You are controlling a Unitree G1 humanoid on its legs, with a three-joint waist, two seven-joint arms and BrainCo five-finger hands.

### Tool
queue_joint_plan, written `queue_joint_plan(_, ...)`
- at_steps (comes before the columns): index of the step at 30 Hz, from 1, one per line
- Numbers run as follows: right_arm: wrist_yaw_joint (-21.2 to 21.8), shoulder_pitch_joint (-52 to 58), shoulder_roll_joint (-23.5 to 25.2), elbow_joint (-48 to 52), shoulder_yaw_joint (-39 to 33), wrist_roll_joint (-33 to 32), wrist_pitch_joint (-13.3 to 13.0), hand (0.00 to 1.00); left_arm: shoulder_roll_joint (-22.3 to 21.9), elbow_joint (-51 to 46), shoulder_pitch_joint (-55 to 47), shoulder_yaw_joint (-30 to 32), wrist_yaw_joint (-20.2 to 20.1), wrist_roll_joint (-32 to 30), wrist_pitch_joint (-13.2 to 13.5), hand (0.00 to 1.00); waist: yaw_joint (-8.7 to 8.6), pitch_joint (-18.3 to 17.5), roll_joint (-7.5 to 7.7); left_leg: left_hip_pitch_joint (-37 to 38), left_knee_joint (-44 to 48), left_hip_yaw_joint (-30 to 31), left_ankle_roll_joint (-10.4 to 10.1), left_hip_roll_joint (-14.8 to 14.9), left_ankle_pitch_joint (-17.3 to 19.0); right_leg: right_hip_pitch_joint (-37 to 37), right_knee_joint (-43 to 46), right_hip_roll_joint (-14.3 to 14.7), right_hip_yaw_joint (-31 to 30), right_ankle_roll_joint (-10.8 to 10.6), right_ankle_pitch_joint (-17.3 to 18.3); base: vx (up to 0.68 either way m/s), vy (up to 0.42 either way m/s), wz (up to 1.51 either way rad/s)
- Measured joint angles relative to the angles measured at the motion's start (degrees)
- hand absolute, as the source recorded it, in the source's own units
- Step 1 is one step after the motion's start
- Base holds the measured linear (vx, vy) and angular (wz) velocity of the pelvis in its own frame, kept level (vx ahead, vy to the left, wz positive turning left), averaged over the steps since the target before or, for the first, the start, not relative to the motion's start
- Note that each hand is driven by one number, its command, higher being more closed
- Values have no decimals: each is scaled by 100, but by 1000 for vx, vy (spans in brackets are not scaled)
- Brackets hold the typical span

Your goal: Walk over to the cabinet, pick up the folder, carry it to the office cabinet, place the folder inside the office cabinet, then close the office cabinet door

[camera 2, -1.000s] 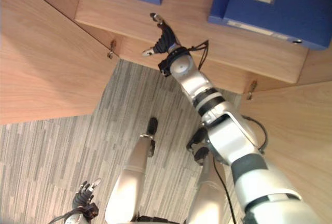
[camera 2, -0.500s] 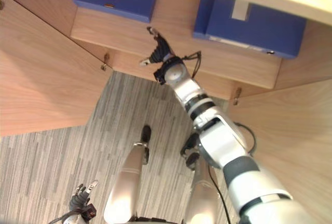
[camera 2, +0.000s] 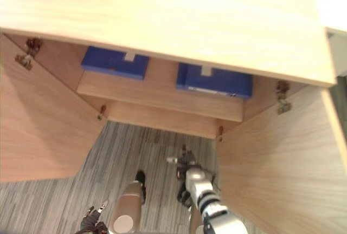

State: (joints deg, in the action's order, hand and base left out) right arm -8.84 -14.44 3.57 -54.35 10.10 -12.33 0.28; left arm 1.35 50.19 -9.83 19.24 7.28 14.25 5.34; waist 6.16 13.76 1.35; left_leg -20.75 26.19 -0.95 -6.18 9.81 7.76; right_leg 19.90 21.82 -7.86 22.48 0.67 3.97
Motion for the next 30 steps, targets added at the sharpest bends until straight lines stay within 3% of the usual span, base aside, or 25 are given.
queue_joint_plan(6, 310, 900, 0, -291, -403, 5, -45, 0, 52, 342, -113, 1, -1, -218, -41, 0, -85, -607, 11, 646, -513, -182, -12, -27, -55, -568, -435, 14, 7, -112, -75, 70, 24, -3)
queue_joint_plan(14, 338, 1125, -4, -911, -1453, 458, -43, 0, 105, 612, -127, -5, -123, -784, -42, 0, -122, -992, -30, 1321, -1351, -249, 52, -216, -363, -1199, -1160, -11, 59, -237, -373, 70, 39, 4)
queue_joint_plan(22, 357, 1179, -21, -1008, -2326, 680, -53, 0, 119, 724, -150, -7, -287, -1001, -47, 0, -148, -1131, -35, 1849, -1906, -388, 144, -391, -521, -1739, -1940, 4, 13, -385, -754, 72, 51, -4)
queue_joint_plan(24, 359, 1177, -9, -1006, -2417, 678, -62, 0, 116, 735, -143, 14, -298, -999, -45, 0, -148, -1128, -37, 1876, -1742, -506, 166, -375, -401, -1737, -1925, 19, -147, -390, -767, 45, 67, -39)
queue_joint_plan(26, 357, 1177, -25, -944, -2373, 679, -79, 0, 79, 771, -75, 165, -327, -995, -46, 0, -119, -1035, -50, 1803, -1098, -497, 192, -332, -63, -1704, -1824, 105, -480, -380, -771, -27, 71, -82)
queue_joint_plan(28, 357, 1185, -112, -939, -2276, 685, -175, 0, -33, 771, -51, 253, -279, -978, 3, 0, -78, -979, -114, 1773, -558, 472, 143, -365, 398, -1558, -1640, 256, -1065, -378, -759, -107, 97, -130)
queue_joint_plan(29, 357, 1196, -177, -934, -2186, 688, -188, 0, -70, 781, -35, 254, -250, -980, 9, 0, -93, -1020, -191, 1790, -572, 624, 92, -342, 581, -1441, -1601, 327, -1215, -393, -719, -155, 142, -133)
queue_joint_plan(30, 356, 1213, -206, -897, -2118, 689, -216, 0, -52, 814, -42, 263, -228, -979, 8, 0, -181, -1041, -208, 1781, -501, 408, 112, -361, 686, -1320, -1586, 334, -1449, -405, -724, -170, 188, -114)
